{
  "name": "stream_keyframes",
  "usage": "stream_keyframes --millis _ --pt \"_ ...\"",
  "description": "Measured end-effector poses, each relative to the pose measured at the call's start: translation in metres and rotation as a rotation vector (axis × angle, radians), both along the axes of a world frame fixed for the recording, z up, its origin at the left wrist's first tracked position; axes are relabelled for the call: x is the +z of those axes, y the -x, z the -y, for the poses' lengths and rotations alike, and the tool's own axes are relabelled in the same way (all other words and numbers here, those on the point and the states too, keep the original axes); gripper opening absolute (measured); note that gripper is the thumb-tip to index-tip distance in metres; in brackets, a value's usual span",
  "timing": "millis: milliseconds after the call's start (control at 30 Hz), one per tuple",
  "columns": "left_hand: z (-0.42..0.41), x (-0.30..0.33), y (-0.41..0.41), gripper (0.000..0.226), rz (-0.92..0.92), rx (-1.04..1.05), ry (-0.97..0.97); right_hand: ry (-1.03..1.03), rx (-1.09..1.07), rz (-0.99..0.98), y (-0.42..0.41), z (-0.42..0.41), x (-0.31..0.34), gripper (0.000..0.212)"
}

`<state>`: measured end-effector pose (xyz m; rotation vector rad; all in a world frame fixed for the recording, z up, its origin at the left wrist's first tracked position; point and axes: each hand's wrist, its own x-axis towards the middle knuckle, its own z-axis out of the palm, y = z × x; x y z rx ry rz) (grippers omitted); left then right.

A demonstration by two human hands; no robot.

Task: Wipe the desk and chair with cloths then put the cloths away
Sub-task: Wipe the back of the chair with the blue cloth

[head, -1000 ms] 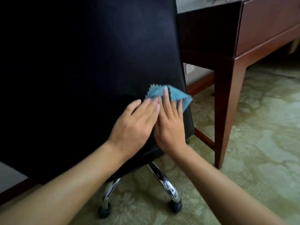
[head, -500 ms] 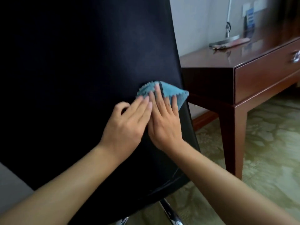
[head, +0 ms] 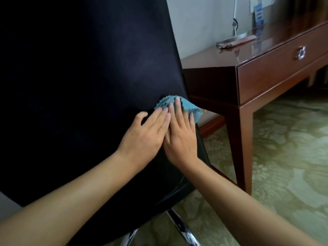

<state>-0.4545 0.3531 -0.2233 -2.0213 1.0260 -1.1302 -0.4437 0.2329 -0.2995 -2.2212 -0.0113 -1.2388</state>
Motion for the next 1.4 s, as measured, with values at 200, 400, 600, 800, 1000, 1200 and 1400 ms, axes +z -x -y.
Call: stream_keyframes --millis 200,400,600,800,1000,1200,1400 --pt "0.038 -0.031 -0.001 0.052 -0.123 0.086 -0.209 -0.184 0.044 -0.067 -0.003 0.012 -0.059 0.06" --pt "0.03 -0.094 0.024 0.061 -0.386 0.322 -0.479 -0.157 0.042 -0.265 0.021 -0.004 -0.158 0.057" --pt "0.066 -0.07 -0.006 0.061 -0.263 0.268 -0.363 -0.261 0.056 -0.141 -0.012 0.03 -0.117 0.059" --pt "0.047 -0.138 0.01 0.057 -0.448 0.259 -0.529 -0.409 0.056 -0.29 0.011 -0.026 -0.221 0.065" --pt "-0.043 -0.173 0.045 0.059 -0.529 0.336 -0.646 -0.467 0.164 -0.313 0.055 -0.119 -0.247 0.066" --pt "-0.012 -0.146 0.018 0.055 -0.375 0.236 -0.586 -0.397 0.017 -0.208 0.019 -0.075 -0.216 0.072" --pt "0.015 -0.139 0.004 0.059 -0.311 0.243 -0.573 -0.548 -0.051 -0.241 0.001 -0.07 -0.2 0.067"
